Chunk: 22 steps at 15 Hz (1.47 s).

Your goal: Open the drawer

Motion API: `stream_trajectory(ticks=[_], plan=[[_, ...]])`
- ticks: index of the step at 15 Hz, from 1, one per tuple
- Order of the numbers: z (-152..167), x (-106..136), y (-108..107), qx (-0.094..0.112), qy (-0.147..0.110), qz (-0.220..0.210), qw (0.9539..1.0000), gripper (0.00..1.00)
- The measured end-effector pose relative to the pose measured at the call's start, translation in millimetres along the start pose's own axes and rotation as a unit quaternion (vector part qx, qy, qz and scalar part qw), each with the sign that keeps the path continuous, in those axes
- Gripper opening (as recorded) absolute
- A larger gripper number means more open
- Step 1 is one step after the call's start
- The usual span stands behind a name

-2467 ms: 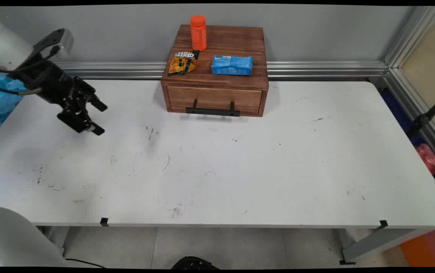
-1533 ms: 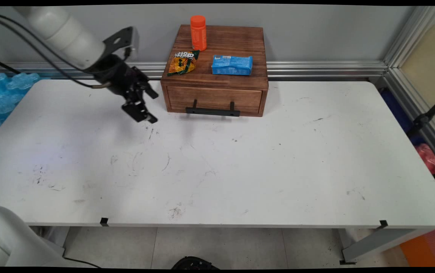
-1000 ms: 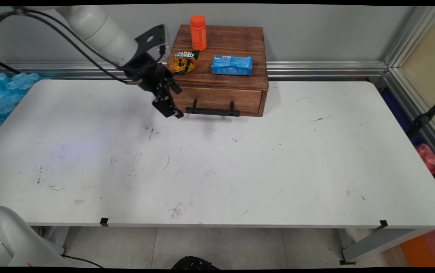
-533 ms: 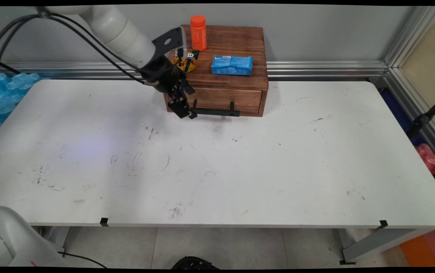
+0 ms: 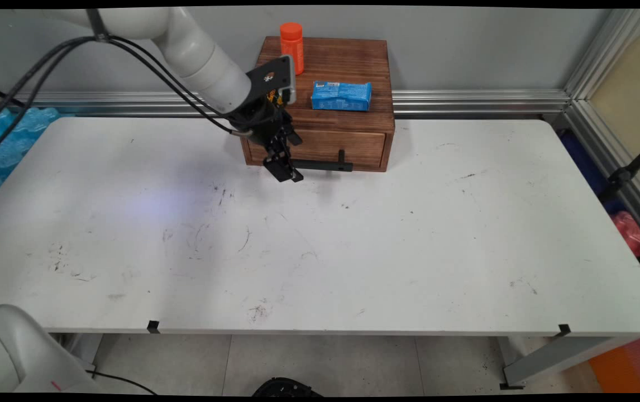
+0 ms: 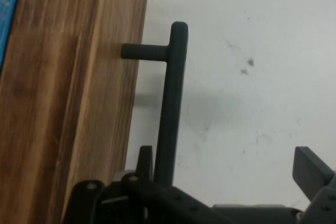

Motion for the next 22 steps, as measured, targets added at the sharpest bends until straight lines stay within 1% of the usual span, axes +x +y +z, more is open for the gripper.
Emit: stream_trajectory(ticks=[5, 10, 17, 22], plan=[[21.4, 3.0, -3.1, 0.000, -0.007, 0.024, 0.9997, 1.00], [37.9, -0.5, -4.6, -0.002, -0.015, 0.035, 0.9993, 1.00], [52.4, -7.6, -13.6, 0.002, -0.024, 0.044, 0.9987, 1.00], [59.0, -11.1, -17.0, 0.003, -0.026, 0.041, 0.9988, 1.00]])
